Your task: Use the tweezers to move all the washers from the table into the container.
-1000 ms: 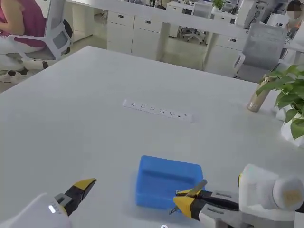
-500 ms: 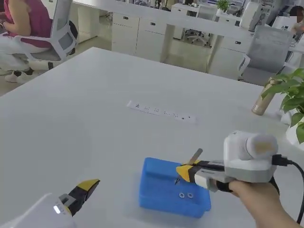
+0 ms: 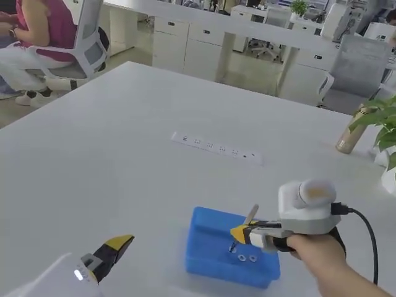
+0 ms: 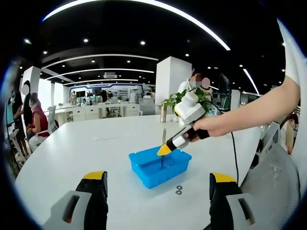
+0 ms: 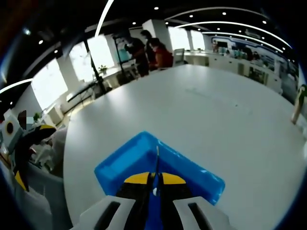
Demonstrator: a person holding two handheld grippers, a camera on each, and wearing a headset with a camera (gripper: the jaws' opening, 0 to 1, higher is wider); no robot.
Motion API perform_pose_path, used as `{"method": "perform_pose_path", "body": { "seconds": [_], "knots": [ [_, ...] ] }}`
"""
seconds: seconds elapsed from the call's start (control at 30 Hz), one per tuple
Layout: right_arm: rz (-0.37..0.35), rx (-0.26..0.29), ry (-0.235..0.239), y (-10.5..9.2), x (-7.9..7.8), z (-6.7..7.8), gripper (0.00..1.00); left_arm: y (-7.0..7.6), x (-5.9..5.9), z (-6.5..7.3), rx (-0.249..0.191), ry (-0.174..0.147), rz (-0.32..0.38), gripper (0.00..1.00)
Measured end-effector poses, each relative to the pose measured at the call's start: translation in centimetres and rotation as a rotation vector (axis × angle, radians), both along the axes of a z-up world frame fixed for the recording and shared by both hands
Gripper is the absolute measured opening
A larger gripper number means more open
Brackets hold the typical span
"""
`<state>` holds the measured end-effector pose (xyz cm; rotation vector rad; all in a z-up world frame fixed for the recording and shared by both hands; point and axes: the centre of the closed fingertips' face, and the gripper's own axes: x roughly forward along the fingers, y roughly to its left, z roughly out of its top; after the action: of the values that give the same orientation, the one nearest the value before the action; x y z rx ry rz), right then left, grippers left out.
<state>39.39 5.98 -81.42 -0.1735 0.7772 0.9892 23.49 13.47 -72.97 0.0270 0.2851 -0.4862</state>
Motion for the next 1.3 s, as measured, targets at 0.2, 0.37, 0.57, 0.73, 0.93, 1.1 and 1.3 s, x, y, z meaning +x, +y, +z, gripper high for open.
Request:
{"method": "perform_pose_path", "body": {
  "seconds": [0.2, 0.37, 0.57, 0.73, 0.93, 1.1, 1.3],
  "knots": [
    [0.006, -0.013, -0.004, 0.1, -0.1, -0.4, 0.03, 0.0, 0.0, 0.0, -0.001, 0.001, 0.002, 0.89],
    [0.016, -0.02, -0.007, 0.2, -0.3, -0.5, 0.03, 0.0, 0.0, -0.1, 0.0, 0.003, -0.004, 0.88],
    [0.024, -0.033, -0.017, -0.1, -0.6, -0.5, 0.04, 0.0, 0.0, 0.0, -0.005, 0.001, -0.002, 0.88],
    [0.017, -0.023, -0.024, -0.5, -0.5, -0.3, 0.04, 0.0, 0.0, 0.0, -0.006, 0.0, -0.002, 0.88],
    [-0.01, 0.023, -0.026, -0.6, -0.9, 0.8, 0.04, -0.1, -0.1, 0.0, -0.003, 0.001, -0.004, 0.88],
    [-0.018, 0.083, -0.058, -0.8, -2.1, 2.7, 0.04, 0.0, 0.0, 0.0, -0.006, 0.001, 0.0, 0.88],
    [-0.038, 0.153, -0.082, -1.5, -3.2, 5.0, 0.04, -0.2, -0.1, -0.1, -0.001, 0.004, -0.01, 0.88]
  ]
}}
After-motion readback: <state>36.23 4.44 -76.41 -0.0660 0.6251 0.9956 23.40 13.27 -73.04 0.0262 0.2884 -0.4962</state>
